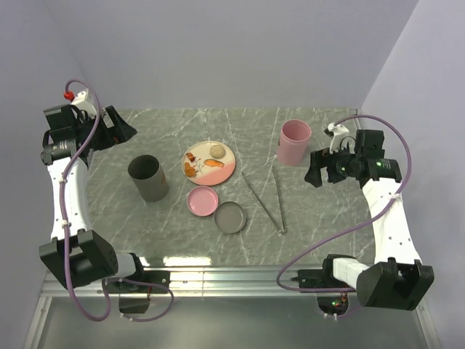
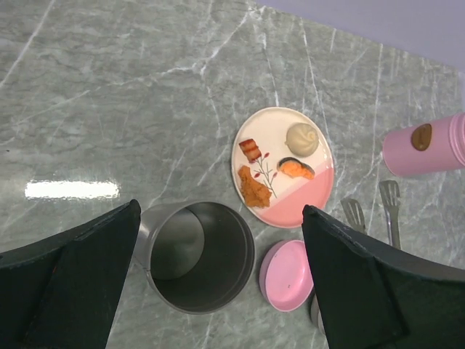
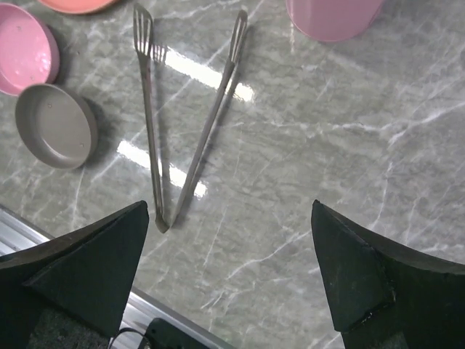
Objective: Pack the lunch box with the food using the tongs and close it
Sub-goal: Pick up the clamp at the center of the board.
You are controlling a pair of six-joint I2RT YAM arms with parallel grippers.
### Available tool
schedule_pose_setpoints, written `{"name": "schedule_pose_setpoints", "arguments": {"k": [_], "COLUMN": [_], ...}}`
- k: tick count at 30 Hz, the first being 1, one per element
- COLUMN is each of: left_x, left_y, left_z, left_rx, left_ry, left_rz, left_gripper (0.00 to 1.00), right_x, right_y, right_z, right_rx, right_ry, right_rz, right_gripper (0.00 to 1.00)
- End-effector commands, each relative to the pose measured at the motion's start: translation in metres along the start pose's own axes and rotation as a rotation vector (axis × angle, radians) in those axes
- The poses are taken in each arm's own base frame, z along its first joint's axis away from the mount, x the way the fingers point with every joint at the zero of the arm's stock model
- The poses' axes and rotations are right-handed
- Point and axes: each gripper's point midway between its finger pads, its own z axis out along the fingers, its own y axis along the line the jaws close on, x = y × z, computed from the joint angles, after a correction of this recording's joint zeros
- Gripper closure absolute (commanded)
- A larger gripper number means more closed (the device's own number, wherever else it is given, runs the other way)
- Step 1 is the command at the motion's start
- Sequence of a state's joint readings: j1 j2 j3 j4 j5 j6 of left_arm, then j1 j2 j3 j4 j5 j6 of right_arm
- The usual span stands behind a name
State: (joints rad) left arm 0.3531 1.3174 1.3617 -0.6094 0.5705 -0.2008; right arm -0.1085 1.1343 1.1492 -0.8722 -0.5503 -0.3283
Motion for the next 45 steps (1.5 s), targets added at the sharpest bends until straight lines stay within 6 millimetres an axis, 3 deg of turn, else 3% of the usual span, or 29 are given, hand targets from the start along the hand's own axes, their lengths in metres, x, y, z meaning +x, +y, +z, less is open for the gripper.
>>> {"name": "schedule_pose_setpoints", "arguments": {"k": [1, 6, 11, 19, 25, 33, 45], "left_x": [-0.018, -0.028, -0.026, -0.032, -0.036, -0.034, -0.026], "left_y": [-0.002, -0.003, -0.001, -0.002, -0.001, -0.001, 0.004], "left_z": [-0.009, -0.008, -0.006, -0.009, -0.006, 0.000, 0.009], "left_rx": [-0.026, -0.034, -0.031, -0.041, -0.040, -0.024, -0.014], "left_ry": [-0.081, -0.106, -0.095, -0.104, -0.108, -0.100, -0.079], "left_rz": [0.045, 0.029, 0.025, 0.039, 0.034, 0.022, 0.000], "left_gripper": [0.01, 0.01, 0.01, 0.01, 0.01, 0.01, 0.01], "right_x": [0.000, 0.014, 0.043, 0.085, 0.096, 0.121, 0.139], "right_y": [0.007, 0.011, 0.033, 0.050, 0.072, 0.077, 0.077], "right_z": [-0.007, 0.001, 0.026, 0.065, 0.086, 0.110, 0.138], "right_rx": [-0.001, 0.051, -0.008, 0.005, -0.054, -0.043, -0.024], "right_ry": [0.029, 0.083, 0.275, 0.512, 0.591, 0.673, 0.697], "right_rz": [-0.050, -0.081, -0.132, -0.213, -0.183, -0.098, -0.089], "right_gripper": [0.00, 0.00, 0.00, 0.00, 0.00, 0.00, 0.00]}}
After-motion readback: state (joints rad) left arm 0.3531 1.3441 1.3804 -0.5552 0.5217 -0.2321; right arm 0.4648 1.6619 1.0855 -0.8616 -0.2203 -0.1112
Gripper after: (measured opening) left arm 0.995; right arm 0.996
